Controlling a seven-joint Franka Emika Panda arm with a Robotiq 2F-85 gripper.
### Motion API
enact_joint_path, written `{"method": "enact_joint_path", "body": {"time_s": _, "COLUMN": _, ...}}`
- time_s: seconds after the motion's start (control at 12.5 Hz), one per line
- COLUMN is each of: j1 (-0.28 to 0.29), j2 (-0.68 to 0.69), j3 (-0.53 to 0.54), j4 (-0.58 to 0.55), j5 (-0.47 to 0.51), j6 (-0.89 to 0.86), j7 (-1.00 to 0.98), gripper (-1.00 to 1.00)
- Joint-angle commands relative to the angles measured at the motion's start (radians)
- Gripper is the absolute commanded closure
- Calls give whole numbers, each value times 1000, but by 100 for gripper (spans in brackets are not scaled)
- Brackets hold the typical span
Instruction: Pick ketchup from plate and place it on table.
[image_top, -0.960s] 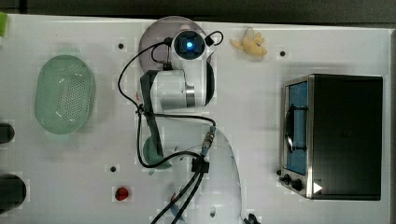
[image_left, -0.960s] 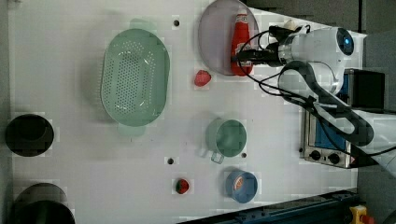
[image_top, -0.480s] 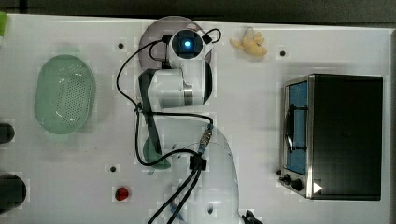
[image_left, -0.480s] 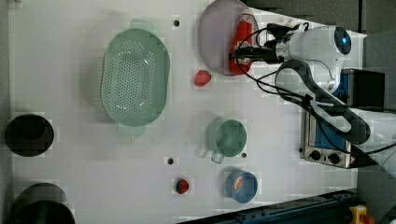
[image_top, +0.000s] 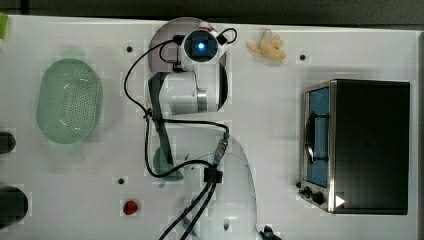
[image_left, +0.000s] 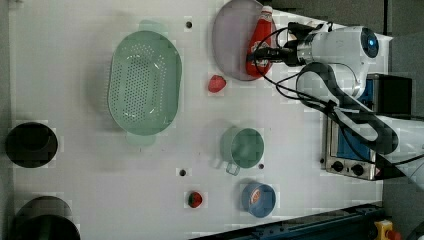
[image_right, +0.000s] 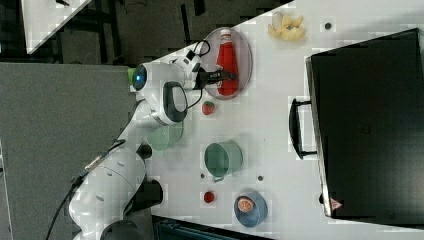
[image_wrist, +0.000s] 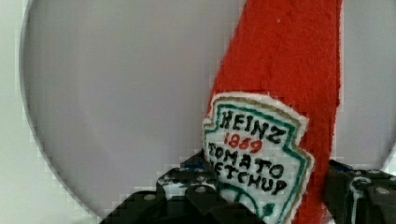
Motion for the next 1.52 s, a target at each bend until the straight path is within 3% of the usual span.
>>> {"method": "enact_joint_path", "body": {"time_s": 0.08, "j1": -13, "j2": -98, "j3": -6, "j4": 62, "j5": 14, "j6": -95, "j7": -8, "gripper": -27}}
{"method": "enact_joint_path", "body": {"time_s": 0.4, "j1": -36, "j2": -205, "j3": -6, "j4": 117, "j5": 31, "j6": -313, "j7": 23, "gripper": -26}}
{"method": "enact_joint_path", "body": {"time_s": 0.64, "j1": -74, "j2": -301, "j3": -7, "j4": 114, "j5": 100, "j6": -447, "j7": 79, "gripper": -27}}
{"method": "enact_joint_path", "body": {"time_s": 0.88, "j1": -103, "j2": -415, "j3": -16, "j4": 70, "j5": 103, "j6": -553, "j7": 95, "gripper": -26}}
{"method": "enact_joint_path", "body": {"time_s": 1.2, "j1": -112, "j2": -579, "j3": -36, "j4": -126, "j5": 103, "j6": -586, "j7": 166, "gripper": -27}}
{"method": "enact_joint_path", "body": {"time_s": 1.52, "j1": -112, "j2": -690, "j3": -47, "j4": -369, "j5": 102, "j6": -450, "j7": 220, "gripper": -27}}
